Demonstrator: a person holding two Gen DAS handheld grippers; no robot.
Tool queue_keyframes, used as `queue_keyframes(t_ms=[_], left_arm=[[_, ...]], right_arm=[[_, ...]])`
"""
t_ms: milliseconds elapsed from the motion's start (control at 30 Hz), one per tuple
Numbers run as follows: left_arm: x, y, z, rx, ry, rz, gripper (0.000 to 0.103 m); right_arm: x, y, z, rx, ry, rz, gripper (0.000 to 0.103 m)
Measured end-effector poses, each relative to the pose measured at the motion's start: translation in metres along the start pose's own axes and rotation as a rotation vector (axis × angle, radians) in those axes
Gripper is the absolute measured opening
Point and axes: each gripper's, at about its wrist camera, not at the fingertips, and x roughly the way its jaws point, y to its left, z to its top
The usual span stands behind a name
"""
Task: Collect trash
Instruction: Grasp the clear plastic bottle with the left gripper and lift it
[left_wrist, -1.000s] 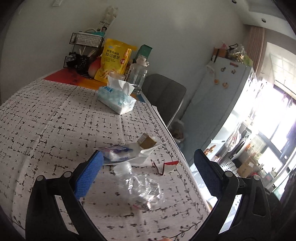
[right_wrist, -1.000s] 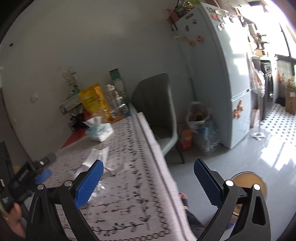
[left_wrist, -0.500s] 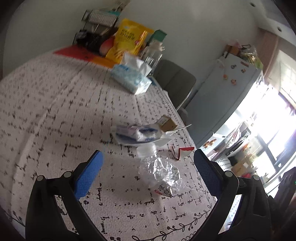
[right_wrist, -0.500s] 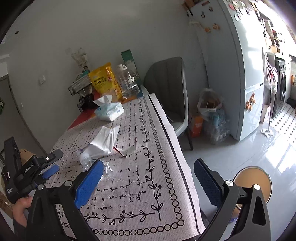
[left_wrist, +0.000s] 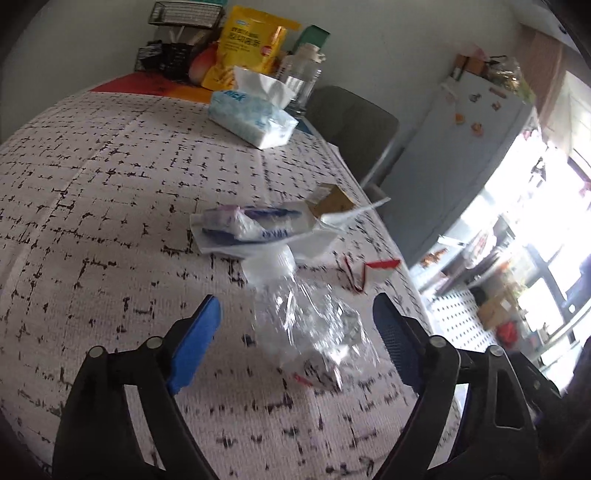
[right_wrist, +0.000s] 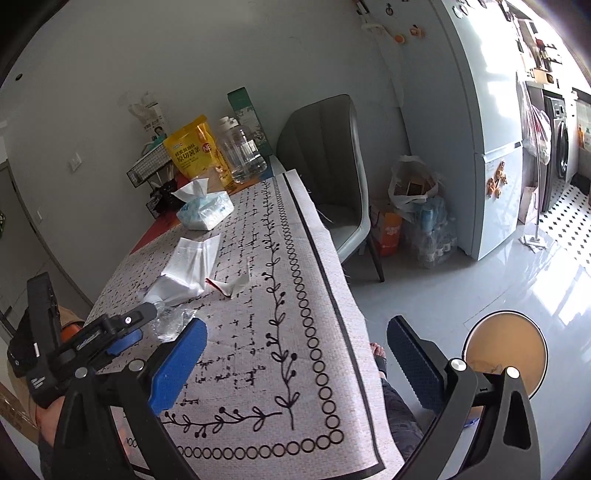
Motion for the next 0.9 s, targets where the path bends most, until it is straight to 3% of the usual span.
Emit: queue_keyframes(t_ms=[200,233,333,367,633,900], left_arm=[[0.023,0.005,0.007,-0.054,0.035,0.013,0.074],[0.024,0.006,0.008,-0.068,0.034,0.006,0.07],[0.026,0.013,0.01,-0.099,0.036,-0.017,0.041],[0.025,0.016,0.01,-0.106,0.04,-0.008,0.036],[-0.024,0.035,0.014,-0.144,-0.08,-0.016,0.035],[-0.059,0.069,0.029,-0.203,-0.177,-0.012,0.035]], right_arm=[[0.0,-0.01,0.002,0.019,0.004,-0.006,0.096],[0.001,-0.01,0.002,0.019,0.004,-0.006,0.096],[0.004,-0.007,0.004,0.009,0.006,-0.005,0.096],[0.005,-0.004,0.005,0.004,0.007,0.0,0.096],[0.025,0.032,0.017,-0.064,0.026,0.052,0.094],[0.054,0.086,0.018,-0.121,0.085,0.144,0.079]])
